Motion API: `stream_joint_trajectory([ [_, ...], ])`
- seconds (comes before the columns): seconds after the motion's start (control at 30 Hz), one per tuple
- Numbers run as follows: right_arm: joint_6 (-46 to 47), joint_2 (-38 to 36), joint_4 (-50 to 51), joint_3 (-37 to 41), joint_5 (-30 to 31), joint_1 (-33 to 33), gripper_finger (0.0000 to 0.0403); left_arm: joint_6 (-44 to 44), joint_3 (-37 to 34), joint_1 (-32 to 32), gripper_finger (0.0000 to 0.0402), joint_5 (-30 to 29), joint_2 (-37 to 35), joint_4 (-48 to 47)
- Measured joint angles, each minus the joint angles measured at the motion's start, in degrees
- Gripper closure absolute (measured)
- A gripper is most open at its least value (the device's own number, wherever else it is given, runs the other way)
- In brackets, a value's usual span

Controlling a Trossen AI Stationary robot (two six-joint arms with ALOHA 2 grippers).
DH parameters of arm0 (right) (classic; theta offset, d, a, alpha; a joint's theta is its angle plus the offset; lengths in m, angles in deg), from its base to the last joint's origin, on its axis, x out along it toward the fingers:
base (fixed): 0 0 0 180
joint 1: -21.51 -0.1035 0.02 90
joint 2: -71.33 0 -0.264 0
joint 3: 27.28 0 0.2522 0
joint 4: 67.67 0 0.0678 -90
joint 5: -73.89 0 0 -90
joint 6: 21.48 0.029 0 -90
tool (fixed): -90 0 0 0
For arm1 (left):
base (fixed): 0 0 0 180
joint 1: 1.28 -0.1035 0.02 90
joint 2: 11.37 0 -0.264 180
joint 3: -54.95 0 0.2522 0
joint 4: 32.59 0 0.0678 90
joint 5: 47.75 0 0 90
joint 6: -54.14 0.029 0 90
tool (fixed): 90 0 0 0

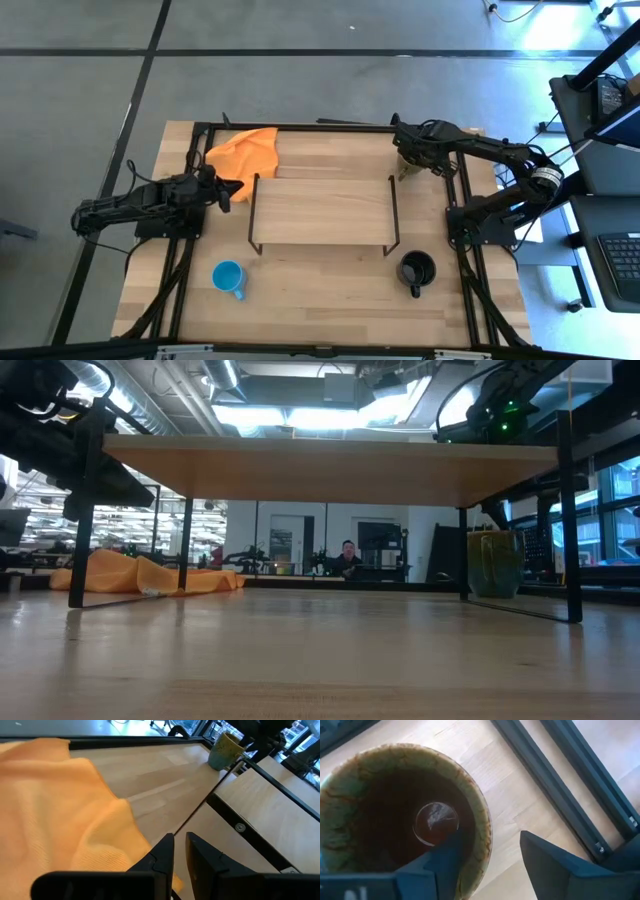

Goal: Stack small to large cups/mugs on shelf
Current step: Put the brown mug on the shelf

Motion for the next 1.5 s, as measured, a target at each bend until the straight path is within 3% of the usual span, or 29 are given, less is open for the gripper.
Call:
stream_joint_trajectory([
  [0.93, 1.1, 0.0, -3.5, 0.0, 1.0, -0.7, 0.0201, 0.0, 0.0, 0.0, 0.0360, -1.2, 0.0, 0.4],
  [1.27, 0.9, 0.0, -3.5, 0.0, -1.4, -2.0, 0.0201, 0.0, 0.0, 0.0, 0.0360, -1.6, 0.0, 0.5],
  [1.5, -4.6, 0.0, -3.4, 0.0, -3.1, -2.0, 0.0201, 0.3, 0.0, 0.0, 0.0360, -1.7, 0.0, 0.6],
])
